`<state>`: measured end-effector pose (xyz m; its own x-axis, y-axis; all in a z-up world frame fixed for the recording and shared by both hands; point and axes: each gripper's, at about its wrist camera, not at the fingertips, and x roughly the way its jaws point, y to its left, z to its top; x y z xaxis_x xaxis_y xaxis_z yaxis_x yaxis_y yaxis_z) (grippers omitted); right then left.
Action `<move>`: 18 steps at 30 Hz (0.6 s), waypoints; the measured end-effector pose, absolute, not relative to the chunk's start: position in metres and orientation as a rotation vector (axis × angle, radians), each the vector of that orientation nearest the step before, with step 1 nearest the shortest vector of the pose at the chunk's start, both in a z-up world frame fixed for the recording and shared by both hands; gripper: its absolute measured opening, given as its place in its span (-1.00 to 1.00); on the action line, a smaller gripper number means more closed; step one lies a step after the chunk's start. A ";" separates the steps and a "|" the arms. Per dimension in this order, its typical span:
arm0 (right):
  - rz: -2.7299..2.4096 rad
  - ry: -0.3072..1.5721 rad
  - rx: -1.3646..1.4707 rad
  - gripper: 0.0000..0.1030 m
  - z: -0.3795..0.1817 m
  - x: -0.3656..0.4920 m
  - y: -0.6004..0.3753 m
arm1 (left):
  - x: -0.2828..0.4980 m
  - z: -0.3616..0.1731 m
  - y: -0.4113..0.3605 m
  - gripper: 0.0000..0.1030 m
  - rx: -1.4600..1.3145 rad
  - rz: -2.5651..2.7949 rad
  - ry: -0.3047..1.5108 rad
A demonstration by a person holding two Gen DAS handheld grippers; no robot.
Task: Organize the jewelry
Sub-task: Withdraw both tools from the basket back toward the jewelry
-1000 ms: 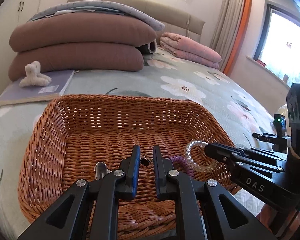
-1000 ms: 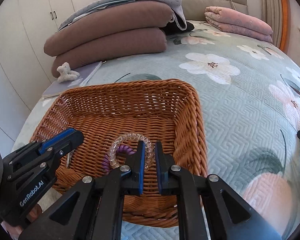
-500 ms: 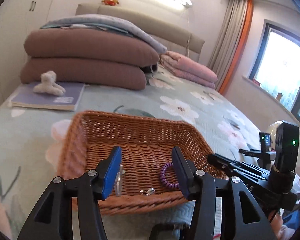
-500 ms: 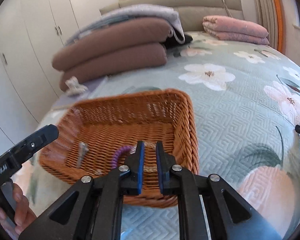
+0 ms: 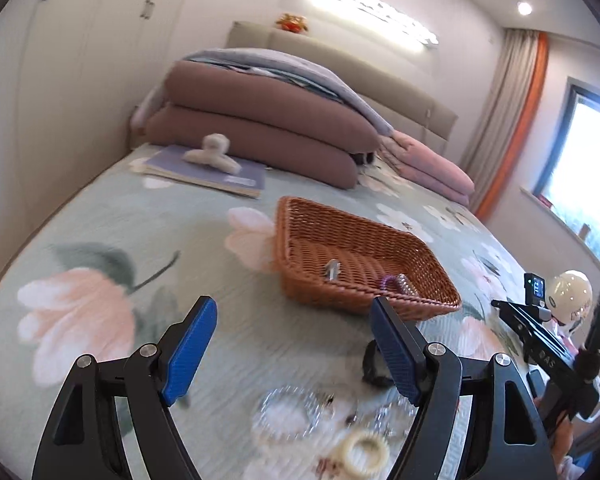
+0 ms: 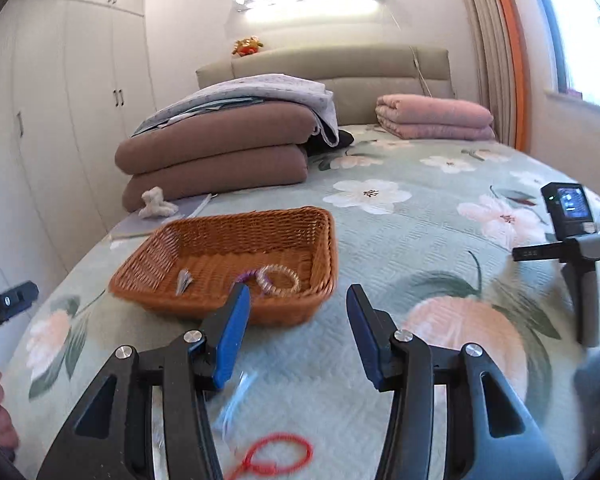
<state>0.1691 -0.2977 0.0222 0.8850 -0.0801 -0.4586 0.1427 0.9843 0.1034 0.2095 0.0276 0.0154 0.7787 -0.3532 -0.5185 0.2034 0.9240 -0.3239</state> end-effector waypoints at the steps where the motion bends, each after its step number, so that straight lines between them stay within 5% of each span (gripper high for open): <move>1: -0.114 0.463 0.126 0.04 0.023 0.162 -0.292 | 0.199 0.017 0.032 0.54 -0.256 -0.283 0.596; 18: -0.089 0.639 0.157 0.03 -0.039 0.088 -0.270 | 0.121 -0.051 -0.029 0.55 -0.081 -0.311 0.732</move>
